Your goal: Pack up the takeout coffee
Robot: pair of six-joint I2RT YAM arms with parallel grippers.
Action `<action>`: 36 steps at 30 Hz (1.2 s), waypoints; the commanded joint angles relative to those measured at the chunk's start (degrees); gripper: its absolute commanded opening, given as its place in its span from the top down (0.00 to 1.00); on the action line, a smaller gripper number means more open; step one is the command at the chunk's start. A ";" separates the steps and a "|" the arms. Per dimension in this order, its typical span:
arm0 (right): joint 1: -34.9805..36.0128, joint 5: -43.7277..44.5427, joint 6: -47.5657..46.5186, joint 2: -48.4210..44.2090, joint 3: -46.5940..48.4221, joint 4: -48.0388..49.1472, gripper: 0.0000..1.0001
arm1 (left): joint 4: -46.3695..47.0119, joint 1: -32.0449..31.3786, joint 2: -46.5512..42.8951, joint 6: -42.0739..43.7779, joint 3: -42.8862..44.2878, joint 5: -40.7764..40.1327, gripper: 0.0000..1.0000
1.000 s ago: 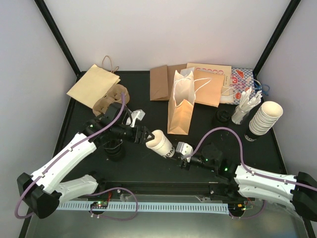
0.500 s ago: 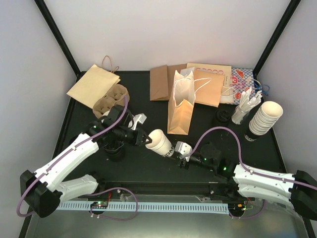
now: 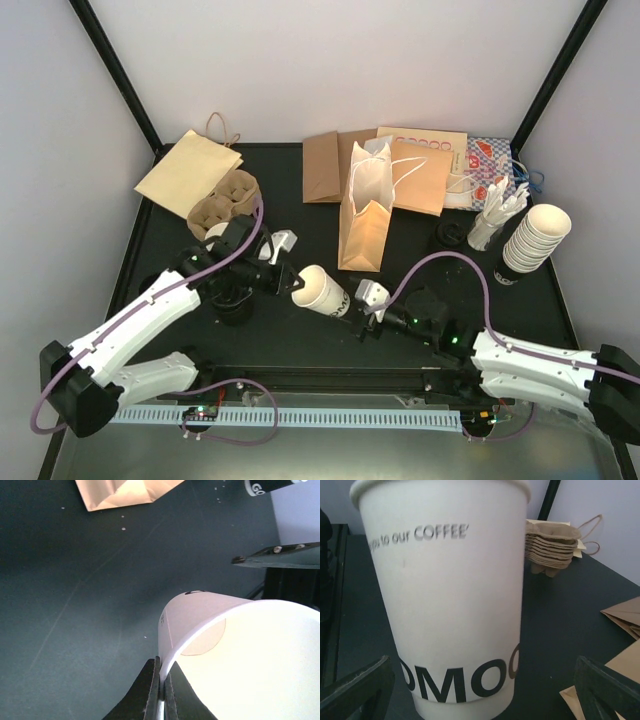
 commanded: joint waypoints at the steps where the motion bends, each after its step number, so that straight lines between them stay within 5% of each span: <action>1: 0.31 3.09 5.98 -2.63 -0.67 -0.52 0.00 | -0.75 -2.85 -0.30 0.55 0.98 -9.50 0.99; 6: 0.22 9.74 15.48 -5.71 -1.68 -2.91 0.00 | -1.84 -6.00 2.53 1.20 2.65 -16.12 0.99; 11: 0.15 25.87 26.81 -4.85 5.20 -18.22 0.00 | 0.16 -8.29 4.71 1.22 2.39 -18.47 0.98; 24: 0.13 34.07 47.48 8.00 22.83 -49.50 0.00 | 2.41 -13.33 12.19 1.23 4.90 -24.31 0.98; 36: 0.11 33.54 52.07 6.63 19.91 -48.87 0.00 | 0.70 -14.18 20.56 3.21 8.56 -30.26 0.98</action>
